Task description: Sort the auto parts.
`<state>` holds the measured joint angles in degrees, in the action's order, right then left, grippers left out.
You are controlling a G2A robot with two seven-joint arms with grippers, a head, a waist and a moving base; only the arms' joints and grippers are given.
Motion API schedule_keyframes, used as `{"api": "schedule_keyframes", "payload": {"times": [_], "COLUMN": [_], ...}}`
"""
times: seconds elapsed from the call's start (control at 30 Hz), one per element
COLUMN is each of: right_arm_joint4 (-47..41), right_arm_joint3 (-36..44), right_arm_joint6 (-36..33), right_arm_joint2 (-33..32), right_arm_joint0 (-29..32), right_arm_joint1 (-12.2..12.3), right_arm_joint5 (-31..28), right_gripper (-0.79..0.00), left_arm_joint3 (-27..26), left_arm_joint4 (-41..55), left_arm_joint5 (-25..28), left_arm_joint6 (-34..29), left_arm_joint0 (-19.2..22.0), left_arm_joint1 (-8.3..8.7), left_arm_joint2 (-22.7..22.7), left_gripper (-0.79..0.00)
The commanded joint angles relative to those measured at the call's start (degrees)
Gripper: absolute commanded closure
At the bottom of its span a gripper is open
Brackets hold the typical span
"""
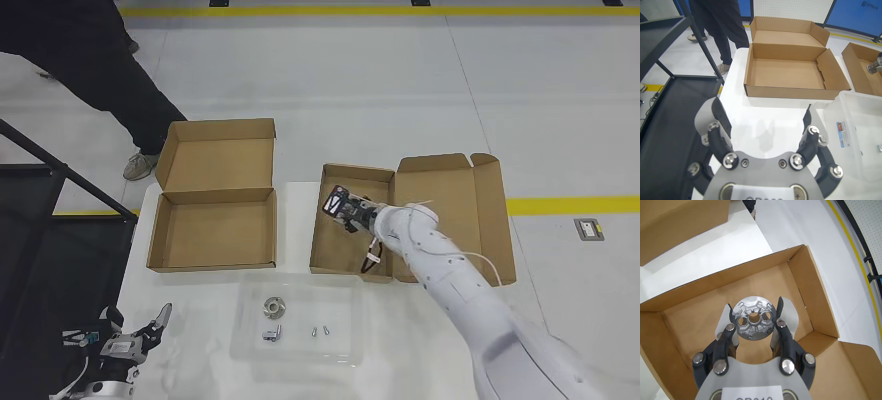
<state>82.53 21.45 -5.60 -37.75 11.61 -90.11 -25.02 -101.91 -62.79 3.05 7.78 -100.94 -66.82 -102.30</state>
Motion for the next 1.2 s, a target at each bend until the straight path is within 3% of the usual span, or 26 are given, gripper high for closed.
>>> {"api": "schedule_keyframes", "payload": {"times": [0.0, 0.43, 0.5, 0.57, 0.77, 0.87, 0.97, 1.07, 1.17], "right_arm_joint4": [-0.1, -0.1, -0.3, -0.4, -0.5, -0.3, -0.1, 0.0, 0.0], "right_arm_joint3": [-1.8, -8.3, -8.9, -9.4, -10.3, -10.4, -10.6, -10.7, -10.8], "right_arm_joint6": [0.1, -0.4, -0.5, -0.4, 0.0, 0.3, 0.7, 0.9, 1.1], "right_arm_joint2": [0.4, 1.9, 1.9, 1.9, 1.8, 1.8, 1.9, 1.8, 1.8], "right_arm_joint0": [-0.5, -2.6, -2.7, -2.8, -3.0, -3.3, -3.4, -3.4, -3.3], "right_arm_joint1": [-0.9, -4.4, -4.7, -4.9, -5.2, -5.2, -5.2, -5.1, -5.1], "right_arm_joint5": [-0.2, -2.3, -2.4, -2.4, -2.5, -2.8, -2.9, -3.0, -3.3], "right_gripper": [0.000, 0.000, -0.256, -0.342, -0.413, -0.391, -0.499, -0.529, -0.610], "left_arm_joint3": [0.0, 0.0, 0.0, 0.0, 0.0, 0.0, 0.0, 0.0, 0.0], "left_arm_joint4": [0.0, 0.0, 0.0, 0.0, 0.0, 0.0, 0.0, 0.0, 0.0], "left_arm_joint5": [0.0, 0.0, 0.0, 0.0, 0.0, 0.0, 0.0, 0.0, 0.0], "left_arm_joint6": [0.0, 0.0, 0.0, 0.0, 0.0, 0.0, 0.0, 0.0, 0.0], "left_arm_joint0": [0.0, 0.0, 0.0, 0.0, 0.0, 0.0, 0.0, 0.0, 0.0], "left_arm_joint1": [0.00, 0.00, 0.00, 0.00, 0.00, 0.00, 0.00, 0.00, 0.00], "left_arm_joint2": [0.0, 0.0, 0.0, 0.0, 0.0, 0.0, 0.0, 0.0, 0.0], "left_gripper": [-0.785, -0.785, -0.785, -0.785, -0.785, -0.785, -0.785, -0.785, -0.785]}}
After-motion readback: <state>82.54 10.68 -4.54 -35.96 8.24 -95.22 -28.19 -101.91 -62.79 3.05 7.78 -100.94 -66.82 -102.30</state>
